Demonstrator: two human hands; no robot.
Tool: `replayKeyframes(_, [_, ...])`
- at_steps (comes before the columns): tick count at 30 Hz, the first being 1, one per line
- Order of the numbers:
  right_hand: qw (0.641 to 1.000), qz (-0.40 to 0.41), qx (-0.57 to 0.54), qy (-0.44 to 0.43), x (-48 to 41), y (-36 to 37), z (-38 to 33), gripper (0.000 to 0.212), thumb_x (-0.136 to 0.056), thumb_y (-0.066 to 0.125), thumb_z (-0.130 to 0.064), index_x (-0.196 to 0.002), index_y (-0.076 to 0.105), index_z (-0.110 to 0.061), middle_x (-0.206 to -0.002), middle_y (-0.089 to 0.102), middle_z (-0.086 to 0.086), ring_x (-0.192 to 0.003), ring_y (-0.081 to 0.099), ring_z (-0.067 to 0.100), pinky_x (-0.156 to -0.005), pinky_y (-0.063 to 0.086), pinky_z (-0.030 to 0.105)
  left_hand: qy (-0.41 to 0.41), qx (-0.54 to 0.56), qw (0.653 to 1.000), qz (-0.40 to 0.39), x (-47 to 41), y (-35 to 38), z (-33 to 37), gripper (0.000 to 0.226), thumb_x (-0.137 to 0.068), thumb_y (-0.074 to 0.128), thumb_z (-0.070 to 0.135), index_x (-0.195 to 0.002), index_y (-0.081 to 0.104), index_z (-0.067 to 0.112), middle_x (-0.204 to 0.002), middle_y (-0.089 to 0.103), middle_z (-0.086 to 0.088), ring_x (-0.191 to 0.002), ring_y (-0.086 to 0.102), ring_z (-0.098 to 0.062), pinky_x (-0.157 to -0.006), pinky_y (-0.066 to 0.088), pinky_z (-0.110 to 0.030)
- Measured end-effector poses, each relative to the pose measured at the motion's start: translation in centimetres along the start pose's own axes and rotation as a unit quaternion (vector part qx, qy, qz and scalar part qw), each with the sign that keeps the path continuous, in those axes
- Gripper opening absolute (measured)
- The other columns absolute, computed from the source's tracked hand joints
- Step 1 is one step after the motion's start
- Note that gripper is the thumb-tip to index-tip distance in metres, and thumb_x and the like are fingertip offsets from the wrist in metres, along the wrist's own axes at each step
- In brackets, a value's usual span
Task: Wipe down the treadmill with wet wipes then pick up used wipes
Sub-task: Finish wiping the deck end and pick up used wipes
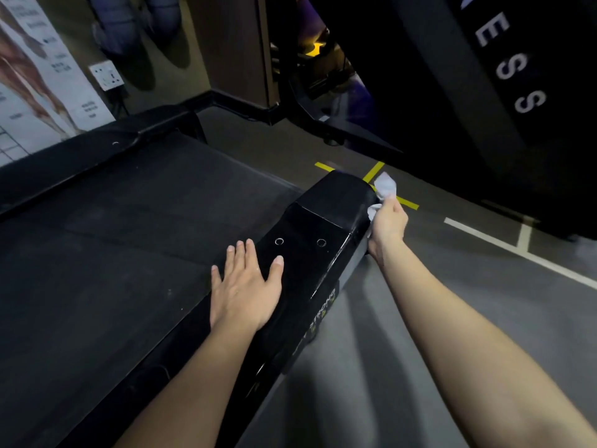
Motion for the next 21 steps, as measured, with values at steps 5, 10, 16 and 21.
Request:
replayKeyframes(5, [0.961,-0.093,0.148,-0.214,5.1,1.8,-7.4,0.041,-0.108,0.037,-0.038,-0.107,0.071,-0.015,-0.109,0.072,0.008,-0.106,0.064,0.023,-0.084,0.051,0.025,-0.001,0.001,1.000,0.001,0.0,0.0,0.0,0.079,-0.103,0.012,0.066,-0.165,-0.004,0.020,-0.173,-0.007,0.004,-0.158,-0.013,-0.010,-0.129,-0.005,-0.044])
replayKeyframes(10, [0.678,-0.273,0.474,-0.491,14.6,7.2,-3.7,0.037,-0.107,0.032,-0.024,-0.116,0.063,-0.005,-0.119,0.062,0.008,-0.112,0.052,0.029,-0.097,0.036,0.040,-0.002,0.003,1.000,0.008,0.0,-0.1,0.0,0.078,-0.103,0.013,0.065,-0.165,-0.003,0.020,-0.173,-0.004,0.004,-0.158,-0.012,-0.010,-0.129,-0.004,-0.045])
replayKeyframes(16, [0.664,-0.377,0.523,-0.378,13.7,10.8,-2.7,0.046,-0.111,0.029,-0.033,-0.154,0.040,-0.022,-0.163,0.033,-0.008,-0.151,0.023,0.010,-0.120,0.011,0.031,-0.004,0.007,1.000,0.009,-0.1,0.0,-0.1,0.077,-0.104,0.014,0.063,-0.166,-0.001,0.020,-0.173,-0.003,0.004,-0.158,-0.010,-0.010,-0.129,-0.003,-0.044])
replayKeyframes(21, [0.673,-0.389,0.534,-0.333,12.7,11.4,-2.8,0.046,-0.108,0.028,-0.048,-0.151,0.043,-0.040,-0.159,0.036,-0.020,-0.149,0.025,0.005,-0.120,0.025,0.039,-0.003,0.038,0.999,0.004,-0.2,-0.1,-0.3,0.069,-0.107,0.022,0.049,-0.166,0.002,0.020,-0.173,-0.001,0.007,-0.158,-0.009,-0.007,-0.129,-0.002,-0.042])
Point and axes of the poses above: each hand's wrist, its own x-axis away from the middle knuckle, its own y-axis out of the palm, z = x × y, the point moved 10 cm from there along -x, towards the middle knuckle
